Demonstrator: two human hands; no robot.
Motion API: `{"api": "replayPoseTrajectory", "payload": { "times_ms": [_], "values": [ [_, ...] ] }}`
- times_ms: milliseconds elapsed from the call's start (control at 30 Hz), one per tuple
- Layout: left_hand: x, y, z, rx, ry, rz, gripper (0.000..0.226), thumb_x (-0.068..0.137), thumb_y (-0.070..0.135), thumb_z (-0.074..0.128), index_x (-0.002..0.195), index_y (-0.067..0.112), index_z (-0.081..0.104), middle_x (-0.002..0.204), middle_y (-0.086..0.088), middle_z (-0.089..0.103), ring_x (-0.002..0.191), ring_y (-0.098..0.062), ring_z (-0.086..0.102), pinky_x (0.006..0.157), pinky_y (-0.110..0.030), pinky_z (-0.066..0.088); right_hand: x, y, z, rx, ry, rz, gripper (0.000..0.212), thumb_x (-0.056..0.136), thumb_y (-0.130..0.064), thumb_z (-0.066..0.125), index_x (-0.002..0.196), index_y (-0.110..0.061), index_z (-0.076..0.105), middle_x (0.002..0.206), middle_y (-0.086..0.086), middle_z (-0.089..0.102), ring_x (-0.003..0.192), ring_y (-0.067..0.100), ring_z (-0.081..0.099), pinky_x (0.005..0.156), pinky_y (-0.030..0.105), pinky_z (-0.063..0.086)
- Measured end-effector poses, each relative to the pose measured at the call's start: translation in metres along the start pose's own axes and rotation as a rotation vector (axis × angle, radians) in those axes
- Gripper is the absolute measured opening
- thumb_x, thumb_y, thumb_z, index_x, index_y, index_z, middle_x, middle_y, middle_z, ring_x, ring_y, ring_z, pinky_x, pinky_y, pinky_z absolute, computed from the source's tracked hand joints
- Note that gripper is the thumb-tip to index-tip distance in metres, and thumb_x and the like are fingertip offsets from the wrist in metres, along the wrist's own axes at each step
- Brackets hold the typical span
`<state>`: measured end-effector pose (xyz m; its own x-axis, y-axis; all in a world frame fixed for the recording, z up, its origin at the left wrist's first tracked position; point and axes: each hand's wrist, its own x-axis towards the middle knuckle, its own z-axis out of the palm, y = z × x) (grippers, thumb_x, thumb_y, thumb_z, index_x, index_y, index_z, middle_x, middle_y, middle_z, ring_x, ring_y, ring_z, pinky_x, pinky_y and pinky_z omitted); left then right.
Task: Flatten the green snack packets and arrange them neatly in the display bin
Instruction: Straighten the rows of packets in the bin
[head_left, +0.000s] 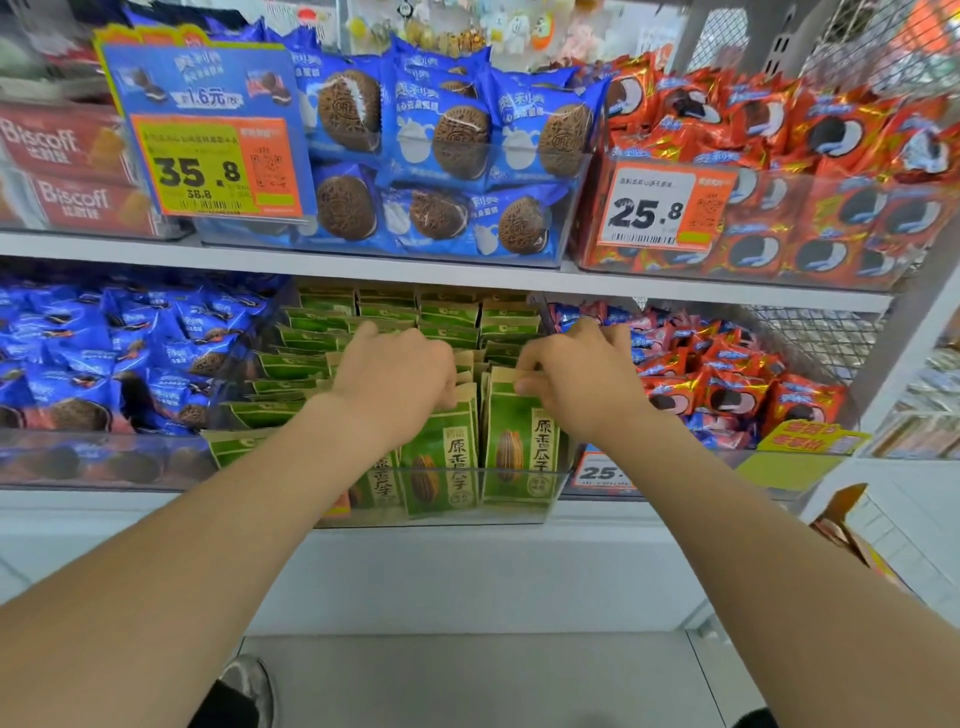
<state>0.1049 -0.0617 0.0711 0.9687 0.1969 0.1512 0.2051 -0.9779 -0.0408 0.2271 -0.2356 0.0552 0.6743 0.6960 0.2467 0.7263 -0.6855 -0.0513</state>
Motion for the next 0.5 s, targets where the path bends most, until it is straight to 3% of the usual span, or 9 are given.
{"api": "replayPoseTrajectory", "payload": {
  "times_ms": [67,133,200,300,400,500],
  "values": [
    [-0.001,0.006,0.005,-0.023,-0.011,0.009,0.043,0.105,0.043,0.062,0.067,0.032,0.046,0.080,0.009,0.058,0.102,-0.026,0.069,0.117,-0.051,0.034,0.000,-0.007,-0.003,-0.036,-0.069,-0.070,0.008,0.103,-0.030,0.065,0.106,-0.028,0.072,0.093,0.002,0.068,0.112,0.032,0.055,0.100,0.047,0.031],
    [-0.007,0.006,0.002,-0.083,-0.008,0.009,0.042,0.103,0.051,0.063,0.067,0.029,0.056,0.077,0.011,0.063,0.092,-0.021,0.067,0.112,-0.049,0.040,-0.004,-0.011,-0.009,-0.073,-0.132,-0.134,0.006,0.101,-0.027,0.065,0.106,-0.025,0.068,0.083,-0.005,0.061,0.103,0.030,0.058,0.098,0.046,0.031],
    [-0.014,-0.003,-0.003,-0.179,-0.010,-0.002,0.031,0.094,0.058,0.070,0.082,0.030,0.067,0.088,0.012,0.063,0.095,-0.016,0.060,0.104,-0.047,0.046,-0.011,-0.012,-0.014,-0.072,-0.135,-0.148,0.024,0.096,-0.031,0.065,0.117,-0.025,0.056,0.078,-0.009,0.055,0.097,0.028,0.059,0.100,0.047,0.034],
    [-0.033,-0.025,-0.014,-0.130,-0.073,-0.079,0.060,0.073,0.069,0.084,0.107,0.031,0.052,0.113,0.007,0.045,0.113,-0.019,0.039,0.100,-0.047,0.043,-0.022,-0.028,-0.016,0.009,-0.057,-0.142,0.051,0.084,-0.030,0.065,0.129,-0.025,0.041,0.091,-0.008,0.055,0.093,0.024,0.051,0.097,0.047,0.039],
    [-0.049,-0.056,-0.021,-0.062,-0.123,-0.220,0.080,0.059,0.063,0.095,0.109,0.030,0.042,0.114,0.001,0.037,0.113,-0.025,0.035,0.098,-0.050,0.043,-0.024,-0.059,-0.015,0.135,0.169,-0.186,0.043,0.083,-0.019,0.062,0.124,-0.020,0.048,0.105,0.000,0.058,0.094,0.023,0.047,0.088,0.043,0.043],
    [-0.058,-0.080,-0.023,-0.138,-0.148,-0.298,0.075,0.058,0.055,0.100,0.107,0.030,0.049,0.112,0.003,0.047,0.110,-0.025,0.047,0.098,-0.050,0.049,-0.022,-0.094,-0.009,0.250,0.237,-0.317,0.038,0.092,-0.011,0.060,0.130,-0.015,0.055,0.119,0.005,0.060,0.107,0.024,0.054,0.091,0.039,0.048]
  ]
}}
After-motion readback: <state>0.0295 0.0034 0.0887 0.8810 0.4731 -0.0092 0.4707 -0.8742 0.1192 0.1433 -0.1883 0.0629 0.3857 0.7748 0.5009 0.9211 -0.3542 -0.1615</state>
